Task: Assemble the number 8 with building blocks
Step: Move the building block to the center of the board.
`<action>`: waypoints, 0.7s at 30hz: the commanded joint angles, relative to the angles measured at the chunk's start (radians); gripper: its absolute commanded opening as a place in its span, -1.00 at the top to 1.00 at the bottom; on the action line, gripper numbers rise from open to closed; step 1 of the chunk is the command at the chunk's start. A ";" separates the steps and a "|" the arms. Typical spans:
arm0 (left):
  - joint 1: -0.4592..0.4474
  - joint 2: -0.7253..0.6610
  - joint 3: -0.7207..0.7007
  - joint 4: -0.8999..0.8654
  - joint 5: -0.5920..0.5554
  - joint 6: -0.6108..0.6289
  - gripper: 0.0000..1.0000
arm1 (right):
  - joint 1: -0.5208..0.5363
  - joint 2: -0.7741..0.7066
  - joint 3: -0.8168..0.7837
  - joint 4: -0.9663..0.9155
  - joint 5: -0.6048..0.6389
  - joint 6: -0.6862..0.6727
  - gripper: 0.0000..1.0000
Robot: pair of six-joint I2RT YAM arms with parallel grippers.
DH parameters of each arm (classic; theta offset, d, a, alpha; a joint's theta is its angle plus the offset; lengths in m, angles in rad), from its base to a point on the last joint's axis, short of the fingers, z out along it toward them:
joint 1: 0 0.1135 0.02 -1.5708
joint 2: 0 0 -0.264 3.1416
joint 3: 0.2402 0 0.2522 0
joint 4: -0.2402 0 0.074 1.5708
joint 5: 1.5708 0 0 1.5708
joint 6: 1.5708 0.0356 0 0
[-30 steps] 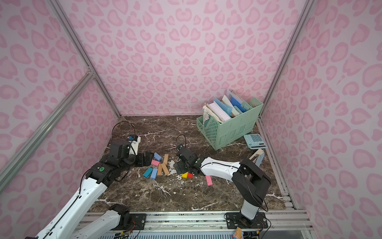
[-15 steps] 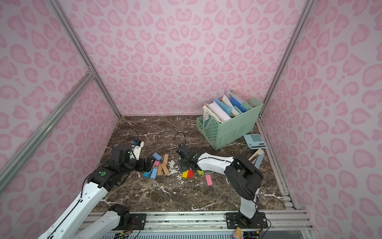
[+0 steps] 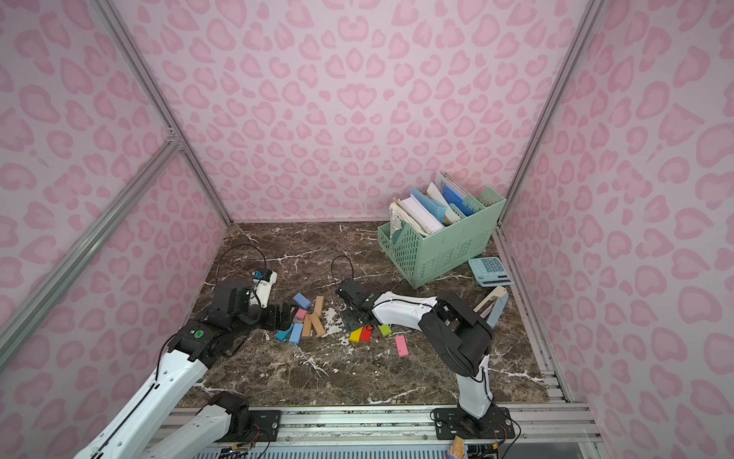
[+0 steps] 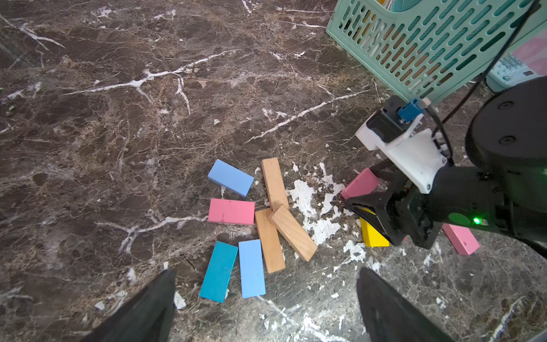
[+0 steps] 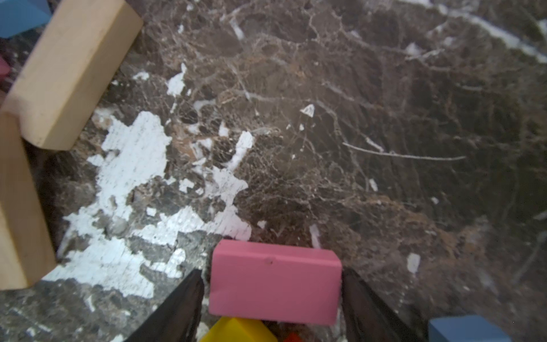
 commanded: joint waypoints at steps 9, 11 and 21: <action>0.000 0.000 -0.001 0.009 0.004 0.012 -0.95 | -0.018 0.026 0.012 -0.007 -0.005 0.066 -0.13; 0.000 -0.001 -0.001 0.009 0.003 0.011 -0.96 | -0.029 0.028 0.020 -0.017 0.000 0.089 -0.07; 0.000 -0.004 -0.003 0.012 0.005 0.008 -0.95 | -0.121 0.062 0.099 -0.039 0.039 0.168 0.07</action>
